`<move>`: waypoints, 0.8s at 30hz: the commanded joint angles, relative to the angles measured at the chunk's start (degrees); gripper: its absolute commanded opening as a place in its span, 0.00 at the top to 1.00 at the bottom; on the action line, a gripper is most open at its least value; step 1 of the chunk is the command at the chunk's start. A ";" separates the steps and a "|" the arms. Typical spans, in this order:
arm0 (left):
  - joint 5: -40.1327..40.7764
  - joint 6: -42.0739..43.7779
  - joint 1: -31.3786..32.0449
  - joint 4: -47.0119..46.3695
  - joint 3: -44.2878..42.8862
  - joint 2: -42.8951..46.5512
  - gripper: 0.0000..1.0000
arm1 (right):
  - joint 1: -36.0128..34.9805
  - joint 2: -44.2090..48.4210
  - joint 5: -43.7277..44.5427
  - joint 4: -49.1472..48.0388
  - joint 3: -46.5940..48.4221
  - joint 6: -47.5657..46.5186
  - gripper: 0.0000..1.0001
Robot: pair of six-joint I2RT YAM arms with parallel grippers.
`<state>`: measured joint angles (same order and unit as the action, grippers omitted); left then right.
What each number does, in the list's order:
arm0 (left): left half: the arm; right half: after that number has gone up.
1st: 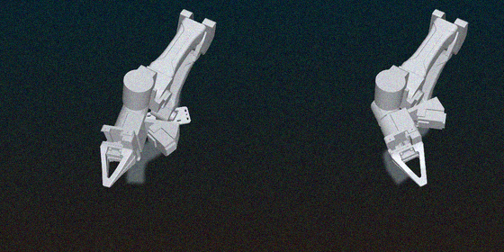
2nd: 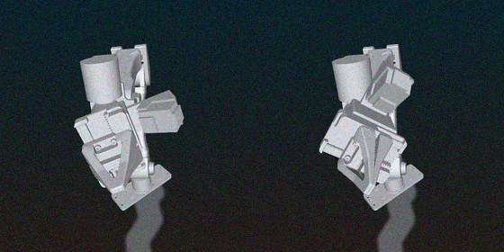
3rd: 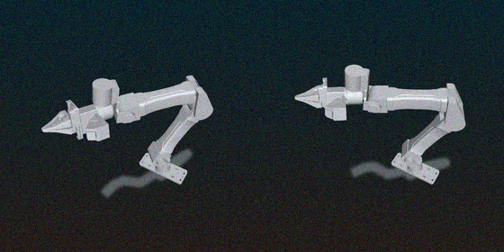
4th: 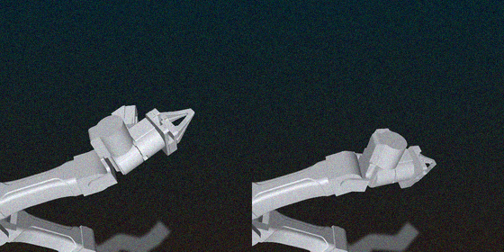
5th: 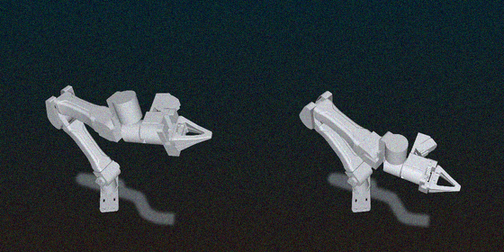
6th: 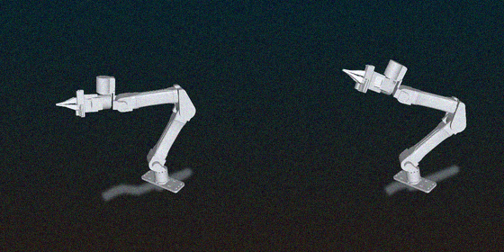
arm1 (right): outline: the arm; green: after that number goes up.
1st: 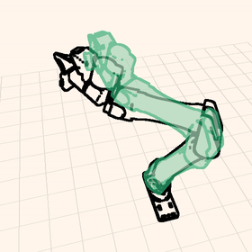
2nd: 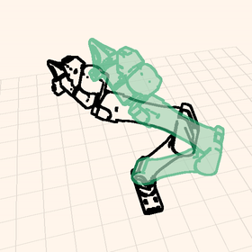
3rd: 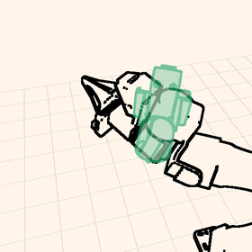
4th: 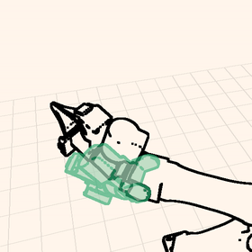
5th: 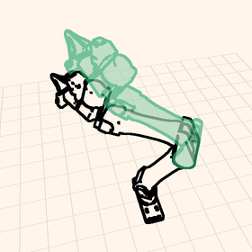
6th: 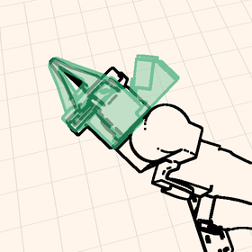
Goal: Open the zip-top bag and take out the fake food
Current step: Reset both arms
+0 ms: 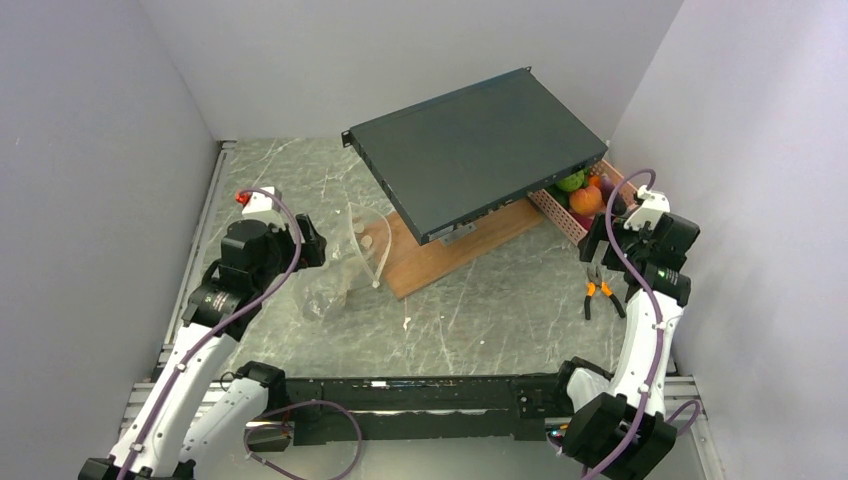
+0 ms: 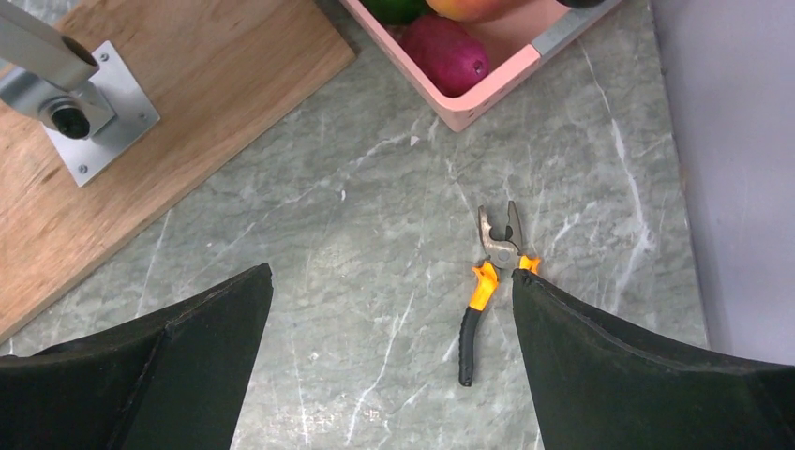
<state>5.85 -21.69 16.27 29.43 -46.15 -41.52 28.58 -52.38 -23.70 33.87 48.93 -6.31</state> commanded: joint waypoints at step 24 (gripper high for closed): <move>0.08 0.34 -0.72 -3.27 -0.78 -1.12 0.00 | 0.17 -0.40 3.10 -6.96 -3.22 4.58 0.00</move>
<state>5.87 -21.71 15.92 28.08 -46.15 -43.22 28.58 -52.86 -21.80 29.52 45.84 -3.18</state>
